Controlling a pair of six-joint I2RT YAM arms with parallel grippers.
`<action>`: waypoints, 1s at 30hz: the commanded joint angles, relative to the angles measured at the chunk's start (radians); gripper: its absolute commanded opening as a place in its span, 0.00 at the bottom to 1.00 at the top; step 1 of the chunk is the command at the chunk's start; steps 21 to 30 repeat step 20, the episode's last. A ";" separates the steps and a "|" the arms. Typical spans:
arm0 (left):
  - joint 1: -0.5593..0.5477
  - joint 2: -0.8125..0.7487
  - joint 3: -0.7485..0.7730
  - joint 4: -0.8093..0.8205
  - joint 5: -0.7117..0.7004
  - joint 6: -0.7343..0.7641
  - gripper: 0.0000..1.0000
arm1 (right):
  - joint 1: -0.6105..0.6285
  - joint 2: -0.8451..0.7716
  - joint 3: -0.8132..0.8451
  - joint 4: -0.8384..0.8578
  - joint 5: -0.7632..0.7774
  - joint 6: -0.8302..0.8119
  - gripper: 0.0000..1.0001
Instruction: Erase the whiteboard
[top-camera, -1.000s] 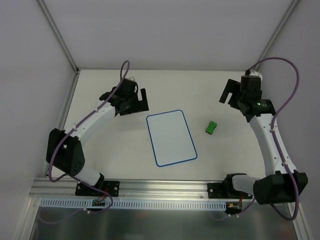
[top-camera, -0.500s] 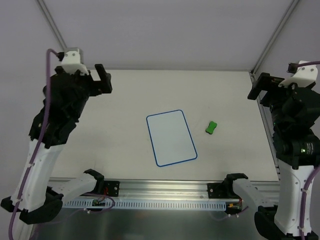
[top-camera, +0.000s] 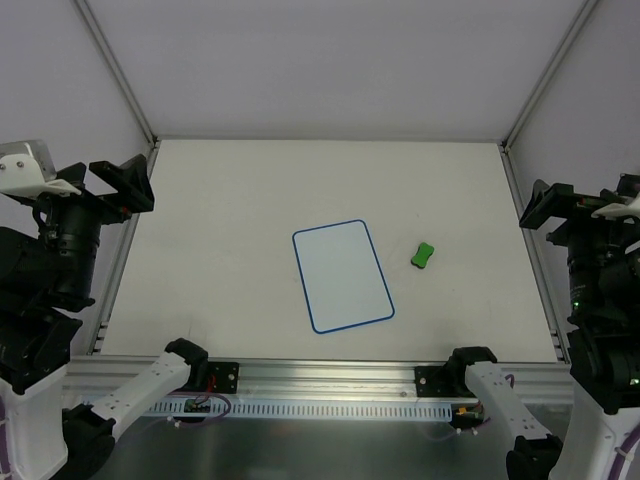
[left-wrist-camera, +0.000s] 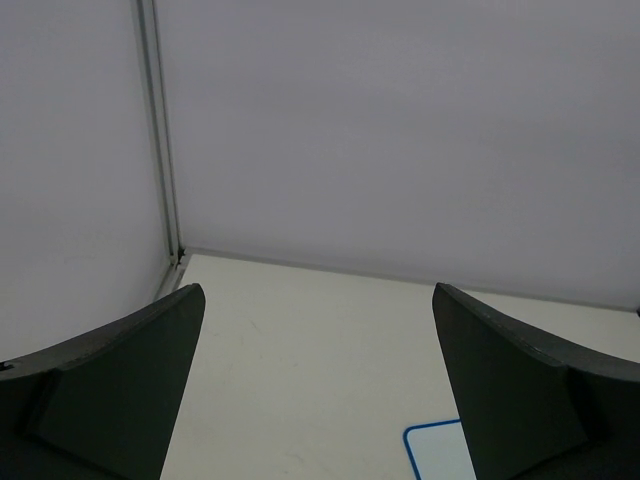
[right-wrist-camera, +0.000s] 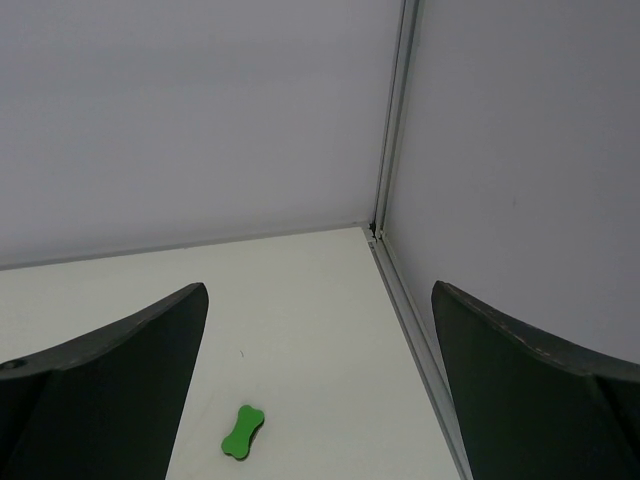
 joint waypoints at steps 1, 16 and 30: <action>0.006 -0.008 0.019 0.003 -0.038 0.040 0.99 | -0.007 -0.016 0.026 0.062 -0.013 -0.033 0.99; 0.006 -0.031 -0.015 0.007 -0.041 0.029 0.99 | -0.007 -0.024 0.020 0.079 -0.020 -0.031 0.99; 0.005 -0.026 -0.018 0.009 -0.045 0.029 0.99 | -0.007 -0.024 0.020 0.079 -0.019 -0.037 0.99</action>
